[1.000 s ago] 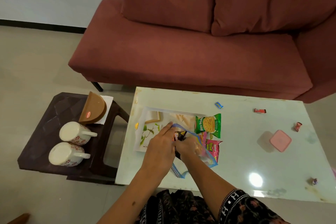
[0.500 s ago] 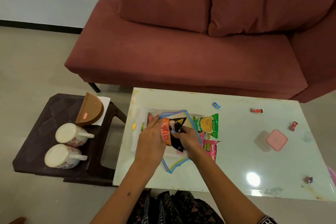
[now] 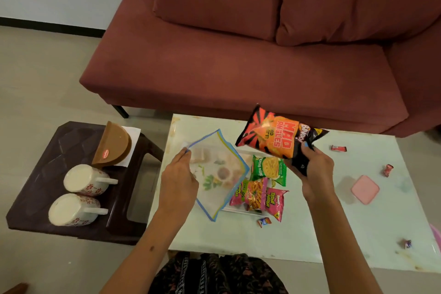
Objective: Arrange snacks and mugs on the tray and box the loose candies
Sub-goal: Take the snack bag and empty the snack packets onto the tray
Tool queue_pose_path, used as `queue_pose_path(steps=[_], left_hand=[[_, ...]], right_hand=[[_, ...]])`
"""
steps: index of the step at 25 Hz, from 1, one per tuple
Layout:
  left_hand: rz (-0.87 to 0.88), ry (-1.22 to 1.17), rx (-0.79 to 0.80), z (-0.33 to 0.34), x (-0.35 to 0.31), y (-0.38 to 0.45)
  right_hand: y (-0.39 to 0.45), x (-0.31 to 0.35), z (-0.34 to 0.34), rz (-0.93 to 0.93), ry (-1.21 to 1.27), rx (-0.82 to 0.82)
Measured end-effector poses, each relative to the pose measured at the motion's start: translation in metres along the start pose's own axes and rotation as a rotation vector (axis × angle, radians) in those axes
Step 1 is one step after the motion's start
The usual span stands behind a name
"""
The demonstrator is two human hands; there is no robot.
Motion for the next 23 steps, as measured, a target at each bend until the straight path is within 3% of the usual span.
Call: queue_pose_path(steps=[4, 9, 12, 18, 23], left_hand=[[-0.009, -0.008, 0.004, -0.003, 0.005, 0.007], [-0.010, -0.018, -0.006, -0.012, 0.012, 0.008], [0.023, -0.035, -0.011, -0.016, 0.013, 0.006], [0.071, -0.045, -0.025, -0.020, 0.013, 0.003], [0.108, -0.064, -0.036, -0.020, 0.005, 0.001]], right_hand=[[0.058, -0.053, 0.014, 0.107, -0.108, -0.078], [0.111, -0.126, 0.037, 0.089, -0.605, -0.051], [0.125, -0.154, 0.041, 0.121, -0.769, -0.025], [0.138, -0.157, 0.038, 0.090, -0.891, 0.021], [0.124, -0.132, 0.015, 0.052, -0.924, -0.147]])
Point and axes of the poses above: each hand's wrist, its own y-axis towards the middle knuckle, its own z-axis out of the palm, x = y × z, the point moved 6 cm from there along y, towards the middle knuckle, and after that the axes turned 1 degree about x, right-handed, at the moved point
